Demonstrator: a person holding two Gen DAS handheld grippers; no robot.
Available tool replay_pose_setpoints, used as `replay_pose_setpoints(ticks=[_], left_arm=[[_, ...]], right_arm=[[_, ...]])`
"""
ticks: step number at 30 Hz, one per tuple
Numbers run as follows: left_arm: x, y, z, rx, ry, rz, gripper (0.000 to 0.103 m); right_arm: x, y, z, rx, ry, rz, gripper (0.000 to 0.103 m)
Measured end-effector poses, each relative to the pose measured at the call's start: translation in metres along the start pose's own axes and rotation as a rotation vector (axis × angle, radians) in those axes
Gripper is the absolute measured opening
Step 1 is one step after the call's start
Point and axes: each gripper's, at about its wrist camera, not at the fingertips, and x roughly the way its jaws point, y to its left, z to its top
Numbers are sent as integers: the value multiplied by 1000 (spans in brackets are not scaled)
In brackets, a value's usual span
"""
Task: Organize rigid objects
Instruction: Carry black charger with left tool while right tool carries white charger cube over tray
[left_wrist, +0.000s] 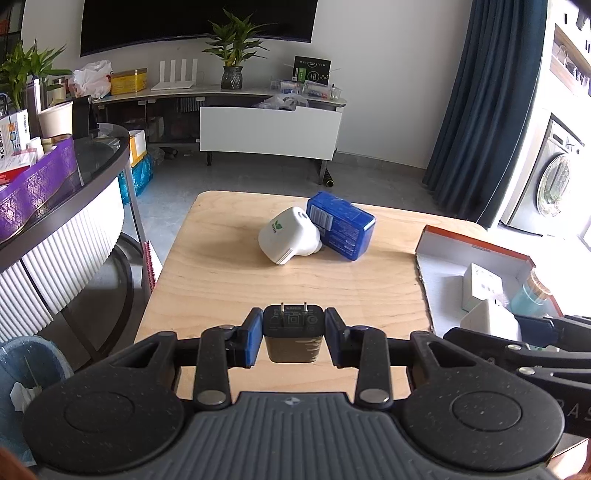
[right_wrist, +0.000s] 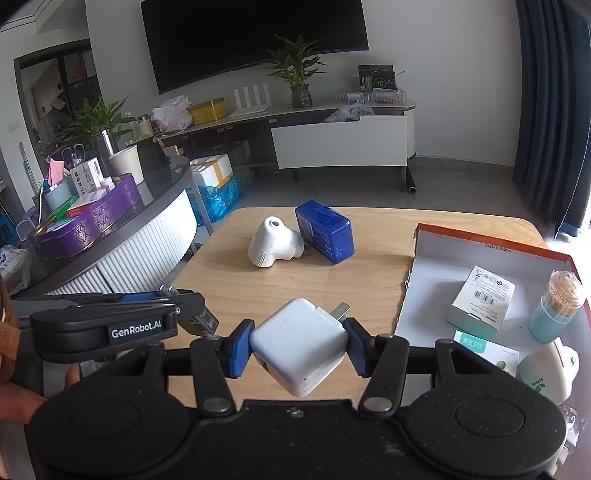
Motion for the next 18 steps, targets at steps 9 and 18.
replay_pose_setpoints(ticks=[9,18], left_arm=[[-13,-22,1,30,-19,-21,36],[-14,-39,-1,57,-15,-47,36]], right_arm=[[-23,-13,-4,23,-30,-15,64],[-40,-32,-8,58,-55,-46,64]])
